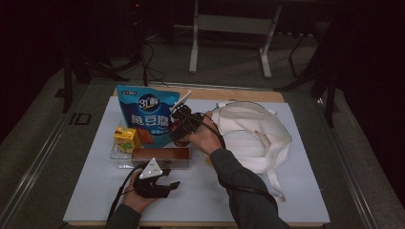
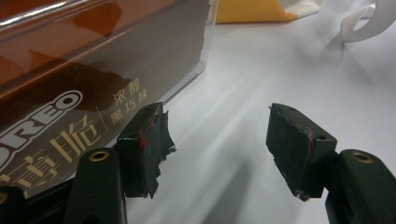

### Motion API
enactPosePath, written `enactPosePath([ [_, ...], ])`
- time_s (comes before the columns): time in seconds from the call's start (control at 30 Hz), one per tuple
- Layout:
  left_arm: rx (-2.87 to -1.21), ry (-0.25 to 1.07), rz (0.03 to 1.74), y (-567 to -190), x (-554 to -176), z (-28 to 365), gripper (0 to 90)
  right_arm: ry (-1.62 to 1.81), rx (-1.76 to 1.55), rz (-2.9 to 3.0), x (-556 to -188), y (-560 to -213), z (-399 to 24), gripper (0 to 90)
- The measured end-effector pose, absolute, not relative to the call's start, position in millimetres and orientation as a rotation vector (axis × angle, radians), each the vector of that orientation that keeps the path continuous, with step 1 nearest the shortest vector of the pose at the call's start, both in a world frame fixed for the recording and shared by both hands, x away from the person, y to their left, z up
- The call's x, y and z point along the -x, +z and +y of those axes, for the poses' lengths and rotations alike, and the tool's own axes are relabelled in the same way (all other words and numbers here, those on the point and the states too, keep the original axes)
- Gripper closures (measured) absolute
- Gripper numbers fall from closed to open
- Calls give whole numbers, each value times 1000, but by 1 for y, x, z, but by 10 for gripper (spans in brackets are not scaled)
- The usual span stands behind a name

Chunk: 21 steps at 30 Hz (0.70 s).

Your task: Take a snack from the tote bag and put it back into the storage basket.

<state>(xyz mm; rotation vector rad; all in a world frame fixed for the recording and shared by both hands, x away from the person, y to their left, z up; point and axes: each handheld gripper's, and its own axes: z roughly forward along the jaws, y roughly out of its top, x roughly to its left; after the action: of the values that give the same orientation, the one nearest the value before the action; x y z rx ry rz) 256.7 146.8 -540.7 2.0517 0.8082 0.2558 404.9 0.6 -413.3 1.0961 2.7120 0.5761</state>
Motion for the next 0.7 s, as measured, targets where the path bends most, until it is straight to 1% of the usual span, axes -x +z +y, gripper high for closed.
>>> enactPosePath([
  [0.53,-2052,256,807,-541,-257,147,379,549,-1088,2712,-404,-424,3,247],
  [0.63,-2054,255,807,-541,-257,147,379,582,-1109,2704,-405,-421,1,241],
  [0.7,-2052,257,807,-541,-257,147,379,590,-1106,2700,-405,-416,1,257],
])
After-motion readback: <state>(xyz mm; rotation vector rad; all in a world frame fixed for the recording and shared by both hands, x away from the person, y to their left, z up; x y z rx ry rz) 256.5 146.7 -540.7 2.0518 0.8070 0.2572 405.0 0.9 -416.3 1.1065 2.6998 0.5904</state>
